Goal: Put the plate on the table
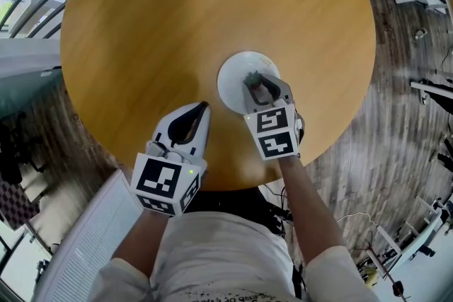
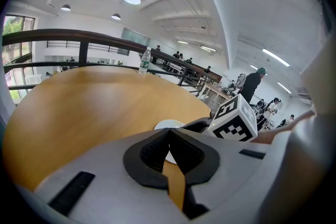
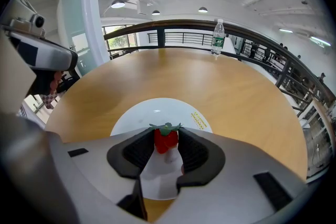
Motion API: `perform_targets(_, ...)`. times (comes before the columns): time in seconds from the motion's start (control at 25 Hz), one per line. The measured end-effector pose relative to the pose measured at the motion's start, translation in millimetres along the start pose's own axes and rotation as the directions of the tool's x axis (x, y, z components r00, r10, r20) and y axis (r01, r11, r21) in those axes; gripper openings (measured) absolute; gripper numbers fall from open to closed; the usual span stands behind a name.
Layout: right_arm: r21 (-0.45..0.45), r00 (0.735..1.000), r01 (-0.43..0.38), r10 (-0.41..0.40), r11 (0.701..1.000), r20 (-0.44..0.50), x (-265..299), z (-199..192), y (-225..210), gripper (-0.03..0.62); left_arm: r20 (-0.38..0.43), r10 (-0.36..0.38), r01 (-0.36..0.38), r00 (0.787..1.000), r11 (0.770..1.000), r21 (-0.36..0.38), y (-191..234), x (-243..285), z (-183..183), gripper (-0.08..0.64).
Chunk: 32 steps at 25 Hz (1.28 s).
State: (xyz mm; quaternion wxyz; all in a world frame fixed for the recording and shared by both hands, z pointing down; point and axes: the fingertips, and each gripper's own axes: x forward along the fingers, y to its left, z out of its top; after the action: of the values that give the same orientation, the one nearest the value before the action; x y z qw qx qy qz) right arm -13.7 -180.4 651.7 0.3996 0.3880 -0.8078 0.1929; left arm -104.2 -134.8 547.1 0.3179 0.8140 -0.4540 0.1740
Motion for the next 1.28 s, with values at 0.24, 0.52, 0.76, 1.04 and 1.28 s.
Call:
perform_targets(0.24,0.010,1.000,-0.005,0.005,1.000,0.002,0.7,-1.0,0.8,0.161,0.001,0.002,-0.002,1.000,1.000,0.001,0.2,-0.9,0.7,0.023)
perform_targets(0.52,0.012,1.000,-0.004,0.004,1.000,0.009,-2.8,-1.2,-1.5,0.170,0.000,0.005,-0.005,1.000,1.000,0.001,-1.3,-1.6,0.1,0.023)
perform_targets(0.76,0.024,1.000,0.004,-0.004,1.000,0.031,-15.0,5.6,-5.2,0.170,0.014,0.006,-0.007,1.000,1.000,0.015,-7.9,-7.6,7.8,0.023)
perform_targets(1.04,0.038,0.998,0.005,-0.007,0.999,0.068,-44.4,13.6,-6.0,0.170,0.039,0.010,-0.012,0.999,0.999,0.039,-21.2,-24.4,18.6,0.023)
perform_targets(1.28,0.088,0.993,-0.013,0.002,0.996,0.119,-91.8,18.7,-6.9,0.169,0.054,0.017,-0.021,0.998,0.997,0.071,-44.8,-46.9,25.4,0.023)
